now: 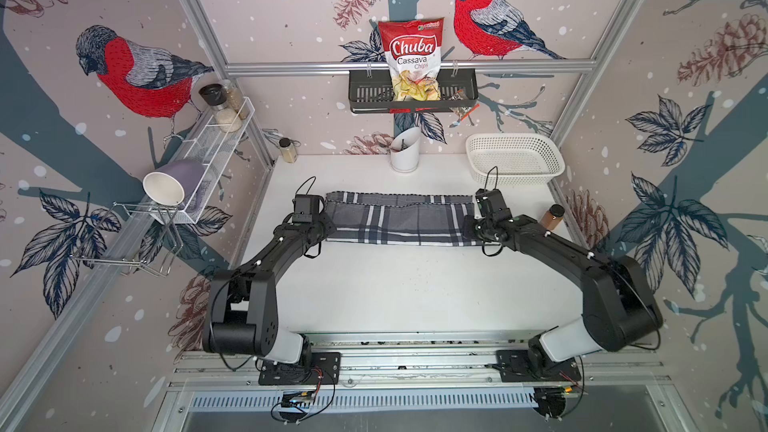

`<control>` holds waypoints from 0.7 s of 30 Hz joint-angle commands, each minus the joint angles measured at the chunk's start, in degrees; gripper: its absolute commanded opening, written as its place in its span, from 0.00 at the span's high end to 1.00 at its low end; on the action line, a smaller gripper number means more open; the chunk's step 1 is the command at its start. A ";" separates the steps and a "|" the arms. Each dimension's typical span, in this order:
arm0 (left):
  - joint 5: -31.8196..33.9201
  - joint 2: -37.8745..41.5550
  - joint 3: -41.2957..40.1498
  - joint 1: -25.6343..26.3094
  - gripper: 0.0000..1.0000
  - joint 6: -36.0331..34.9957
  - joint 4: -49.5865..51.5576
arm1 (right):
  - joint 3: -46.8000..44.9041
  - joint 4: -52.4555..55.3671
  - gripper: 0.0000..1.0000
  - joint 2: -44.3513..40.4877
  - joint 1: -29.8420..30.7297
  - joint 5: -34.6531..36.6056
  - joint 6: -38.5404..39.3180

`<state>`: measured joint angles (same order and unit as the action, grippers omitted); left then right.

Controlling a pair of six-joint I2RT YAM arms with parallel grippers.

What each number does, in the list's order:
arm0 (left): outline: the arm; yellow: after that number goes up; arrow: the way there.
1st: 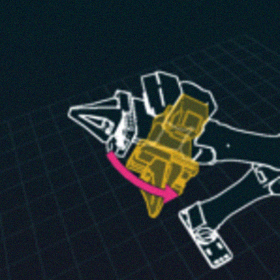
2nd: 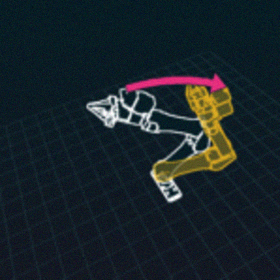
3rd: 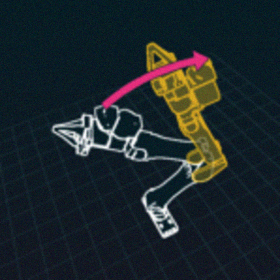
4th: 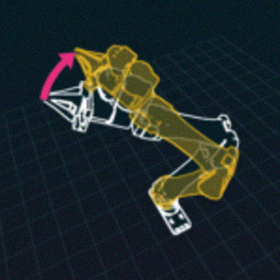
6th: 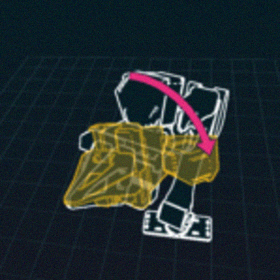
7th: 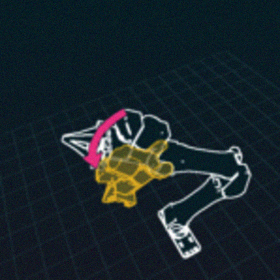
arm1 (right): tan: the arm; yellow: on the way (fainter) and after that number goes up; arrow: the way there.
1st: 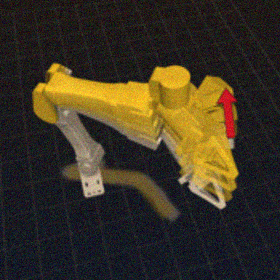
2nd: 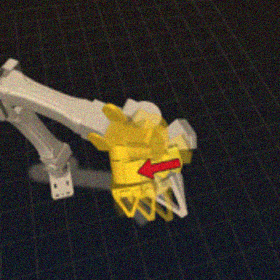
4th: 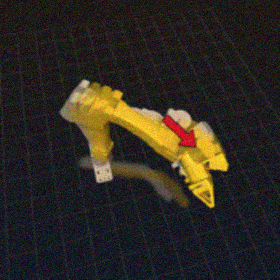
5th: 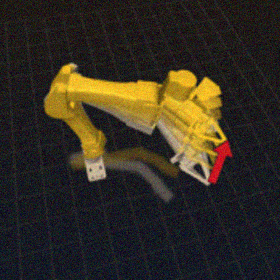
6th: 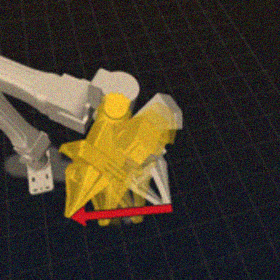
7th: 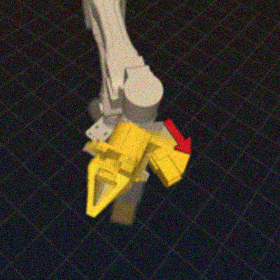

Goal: Roll up the pillowcase
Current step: Adjust the pillowcase at the center of the board.

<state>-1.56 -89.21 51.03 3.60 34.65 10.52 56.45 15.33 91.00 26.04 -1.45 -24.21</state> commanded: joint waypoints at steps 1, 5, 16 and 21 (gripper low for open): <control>-1.16 -4.40 1.63 0.23 0.53 -1.54 -4.35 | 3.21 -0.78 0.90 4.94 0.84 1.82 -1.28; -0.26 -9.30 3.27 0.19 0.53 -2.07 -4.61 | 5.98 0.17 0.90 10.45 0.86 5.26 -3.76; -4.67 -9.92 -2.07 0.27 0.97 1.33 -6.91 | 10.81 -0.62 0.94 21.04 3.13 2.91 -1.94; -7.14 -1.16 -10.95 1.70 1.00 4.74 -7.14 | 15.53 -2.32 0.97 25.27 5.14 -2.15 3.94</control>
<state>-6.28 -93.43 43.07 4.29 36.82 2.00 70.13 10.70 113.80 30.09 1.48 -24.75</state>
